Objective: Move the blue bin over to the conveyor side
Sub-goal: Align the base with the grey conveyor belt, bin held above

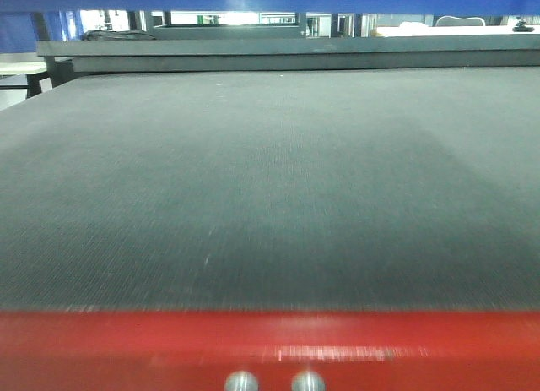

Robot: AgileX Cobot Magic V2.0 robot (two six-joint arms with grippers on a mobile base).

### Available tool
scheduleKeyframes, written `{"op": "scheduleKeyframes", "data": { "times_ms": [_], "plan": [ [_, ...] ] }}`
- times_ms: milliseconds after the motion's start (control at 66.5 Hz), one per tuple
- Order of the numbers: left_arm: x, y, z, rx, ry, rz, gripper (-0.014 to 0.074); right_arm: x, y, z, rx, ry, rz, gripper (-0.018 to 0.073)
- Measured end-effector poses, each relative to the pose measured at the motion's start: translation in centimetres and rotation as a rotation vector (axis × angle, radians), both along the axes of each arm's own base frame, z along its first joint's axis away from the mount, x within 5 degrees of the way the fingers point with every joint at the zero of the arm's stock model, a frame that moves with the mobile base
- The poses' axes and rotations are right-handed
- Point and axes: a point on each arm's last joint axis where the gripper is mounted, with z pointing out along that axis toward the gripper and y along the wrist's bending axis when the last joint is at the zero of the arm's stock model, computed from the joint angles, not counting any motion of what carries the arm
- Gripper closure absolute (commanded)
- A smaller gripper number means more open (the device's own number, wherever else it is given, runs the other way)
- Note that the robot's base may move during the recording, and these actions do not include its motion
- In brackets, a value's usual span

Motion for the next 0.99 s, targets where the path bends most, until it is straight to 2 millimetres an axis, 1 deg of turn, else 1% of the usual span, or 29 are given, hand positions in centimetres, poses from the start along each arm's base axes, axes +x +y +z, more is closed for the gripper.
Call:
{"op": "scheduleKeyframes", "data": {
  "times_ms": [993],
  "plan": [
    [0.00,0.02,0.00,0.002,0.000,0.001,0.0610,0.00,0.01,0.00,0.001,0.001,0.001,0.0628]
  ]
}}
